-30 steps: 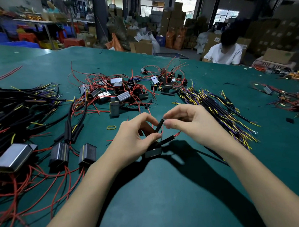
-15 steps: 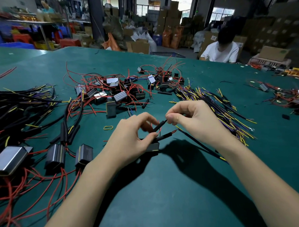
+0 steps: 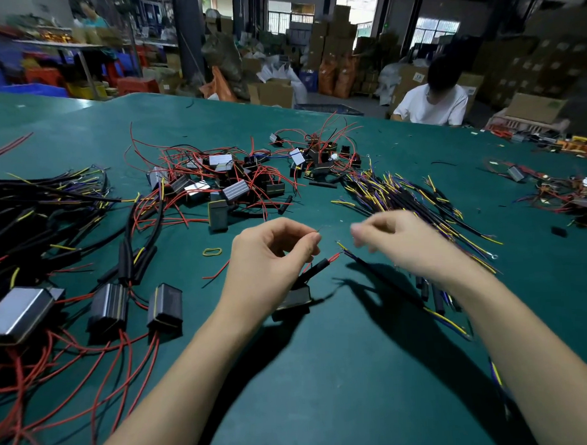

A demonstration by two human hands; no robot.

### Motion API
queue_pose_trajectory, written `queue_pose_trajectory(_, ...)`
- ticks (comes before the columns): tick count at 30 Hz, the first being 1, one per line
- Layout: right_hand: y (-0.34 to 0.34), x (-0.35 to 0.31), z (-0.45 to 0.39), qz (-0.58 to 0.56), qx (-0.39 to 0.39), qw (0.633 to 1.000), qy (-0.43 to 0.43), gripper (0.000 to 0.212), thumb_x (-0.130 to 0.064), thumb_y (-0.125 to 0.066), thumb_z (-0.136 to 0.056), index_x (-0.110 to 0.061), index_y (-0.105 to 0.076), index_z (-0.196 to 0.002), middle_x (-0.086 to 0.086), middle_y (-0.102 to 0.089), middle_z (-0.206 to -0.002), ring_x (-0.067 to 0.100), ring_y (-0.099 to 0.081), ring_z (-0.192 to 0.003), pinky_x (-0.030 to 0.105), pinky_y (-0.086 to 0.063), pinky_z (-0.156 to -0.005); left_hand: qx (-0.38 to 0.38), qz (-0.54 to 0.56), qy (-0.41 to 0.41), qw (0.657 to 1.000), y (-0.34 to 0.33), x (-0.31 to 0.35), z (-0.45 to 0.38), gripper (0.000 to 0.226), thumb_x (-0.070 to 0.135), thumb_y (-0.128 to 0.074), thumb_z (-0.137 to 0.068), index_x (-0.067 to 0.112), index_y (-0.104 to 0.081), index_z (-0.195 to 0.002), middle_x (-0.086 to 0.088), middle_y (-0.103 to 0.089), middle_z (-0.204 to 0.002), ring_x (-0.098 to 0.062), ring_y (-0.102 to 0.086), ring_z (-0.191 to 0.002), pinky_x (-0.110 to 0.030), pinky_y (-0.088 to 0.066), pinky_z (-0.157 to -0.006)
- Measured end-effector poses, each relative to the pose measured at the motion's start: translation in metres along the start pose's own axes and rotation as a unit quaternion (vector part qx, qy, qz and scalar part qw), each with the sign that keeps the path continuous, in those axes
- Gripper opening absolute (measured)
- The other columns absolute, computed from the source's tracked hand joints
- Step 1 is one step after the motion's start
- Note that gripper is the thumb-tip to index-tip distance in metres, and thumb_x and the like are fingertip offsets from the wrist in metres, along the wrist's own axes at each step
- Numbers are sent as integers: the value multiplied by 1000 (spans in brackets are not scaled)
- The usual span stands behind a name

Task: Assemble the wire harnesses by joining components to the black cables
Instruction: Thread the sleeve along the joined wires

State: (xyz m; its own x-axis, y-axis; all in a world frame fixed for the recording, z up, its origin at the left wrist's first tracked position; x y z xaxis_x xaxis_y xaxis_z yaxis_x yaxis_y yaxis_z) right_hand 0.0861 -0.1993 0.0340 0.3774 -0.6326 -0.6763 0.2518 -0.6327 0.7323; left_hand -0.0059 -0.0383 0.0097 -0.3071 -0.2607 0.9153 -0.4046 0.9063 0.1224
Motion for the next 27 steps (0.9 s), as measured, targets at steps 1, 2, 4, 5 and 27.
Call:
queue_pose_trajectory(1,-4,5,2,26,-39,999,-28,32,-35,-57,-93,-9,-71,-83,11,-71,-82,22,-59,-74,30,-44,-68,-1,-2,1,1000,-1,0,1,9,10,-68,-85,12,-70,-77,-3,-72,-70,-14,-67,-66,-25,-53,-65)
queue_pose_trajectory(2,-8,7,5,14,-77,996,-49,31,-34,-58,-93,-9,-73,-82,5,-71,-76,16,-58,-68,23,-42,-62,-2,-8,0,1000,-1,-1,1,9,12,-68,-86,13,-69,-77,-2,-72,-70,-16,-67,-67,-27,-53,-65)
queue_pose_trajectory(4,-13,6,9,-56,-116,990,-60,22,-26,-61,-92,-10,-73,-82,-6,-70,-67,6,-56,-59,9,-39,-52,1,-26,-3,1000,-2,-1,1,9,14,-67,-86,16,-68,-77,-1,-71,-71,-17,-67,-70,-33,-52,-67)
queue_pose_trajectory(5,-12,6,9,-93,-112,988,-52,18,-21,-63,-91,-10,-72,-80,-7,-68,-63,4,-55,-56,6,-38,-50,4,-35,-2,999,-2,-2,1,9,15,-67,-86,17,-68,-77,0,-71,-71,-16,-66,-70,-36,-51,-67)
queue_pose_trajectory(27,-10,-29,14,-77,-53,992,79,11,-12,-73,-82,-12,-68,-72,4,-68,-66,9,-55,-57,29,-49,-64,12,49,37,998,-5,4,-2,14,8,-73,-79,10,-66,-68,5,-68,-63,-2,-57,-58,-14,-45,-62)
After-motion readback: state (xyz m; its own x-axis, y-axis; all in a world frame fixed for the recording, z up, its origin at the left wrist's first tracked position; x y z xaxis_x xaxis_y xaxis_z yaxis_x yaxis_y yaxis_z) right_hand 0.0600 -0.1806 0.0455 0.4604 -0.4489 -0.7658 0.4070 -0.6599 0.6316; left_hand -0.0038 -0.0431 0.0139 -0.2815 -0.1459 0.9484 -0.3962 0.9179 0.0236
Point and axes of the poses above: each hand's wrist, its own z-axis away from the middle knuckle, its own y-axis out of the back of the hand, x = y × z, the point moved 3 cm from there along -z, towards the middle knuckle
